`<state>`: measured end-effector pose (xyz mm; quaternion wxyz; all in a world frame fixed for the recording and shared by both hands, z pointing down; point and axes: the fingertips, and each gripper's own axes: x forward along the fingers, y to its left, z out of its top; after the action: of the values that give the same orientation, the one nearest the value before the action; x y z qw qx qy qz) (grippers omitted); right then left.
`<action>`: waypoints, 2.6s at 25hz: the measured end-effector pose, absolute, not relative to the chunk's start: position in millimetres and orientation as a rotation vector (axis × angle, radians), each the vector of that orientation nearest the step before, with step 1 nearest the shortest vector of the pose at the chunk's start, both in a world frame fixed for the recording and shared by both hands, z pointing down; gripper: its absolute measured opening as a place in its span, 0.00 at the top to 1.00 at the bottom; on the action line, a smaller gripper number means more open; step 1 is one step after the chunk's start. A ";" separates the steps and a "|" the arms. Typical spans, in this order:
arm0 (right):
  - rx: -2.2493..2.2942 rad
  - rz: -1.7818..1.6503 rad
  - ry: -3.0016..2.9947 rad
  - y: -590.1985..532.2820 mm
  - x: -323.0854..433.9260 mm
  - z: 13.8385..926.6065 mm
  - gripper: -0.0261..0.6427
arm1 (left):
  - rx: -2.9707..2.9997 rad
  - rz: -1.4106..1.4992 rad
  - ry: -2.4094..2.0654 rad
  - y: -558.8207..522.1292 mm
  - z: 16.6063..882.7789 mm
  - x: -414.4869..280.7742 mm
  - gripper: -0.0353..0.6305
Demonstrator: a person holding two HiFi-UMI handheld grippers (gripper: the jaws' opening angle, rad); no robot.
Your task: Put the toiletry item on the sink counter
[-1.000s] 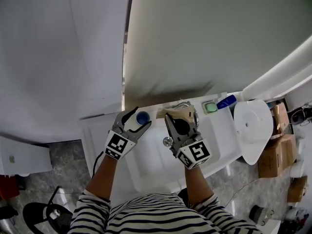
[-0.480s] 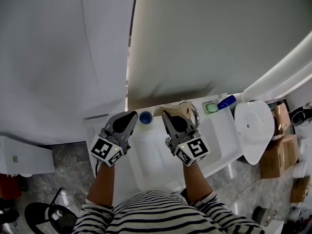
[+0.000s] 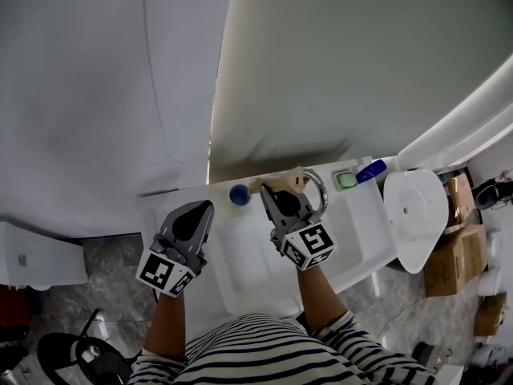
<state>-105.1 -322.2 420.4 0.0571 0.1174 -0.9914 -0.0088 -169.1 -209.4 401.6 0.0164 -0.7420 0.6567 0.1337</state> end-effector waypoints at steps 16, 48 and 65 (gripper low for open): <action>0.304 0.025 -2.862 -334.0 -134.3 486.7 0.92 | -2.318 0.386 2.073 -213.5 419.8 -180.0 0.94; 0.299 0.111 -2.623 -346.7 -149.1 581.3 0.92 | -2.355 0.356 2.084 -226.6 438.0 -183.9 0.94; 0.310 0.137 -2.559 -347.4 -146.4 597.8 0.92 | -2.378 0.350 2.074 -230.2 442.7 -181.9 0.94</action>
<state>-146.4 -347.4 597.8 0.2762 0.1154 -0.9528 0.0512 -181.9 -230.2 442.7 -0.0168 -0.7489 0.6532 0.1103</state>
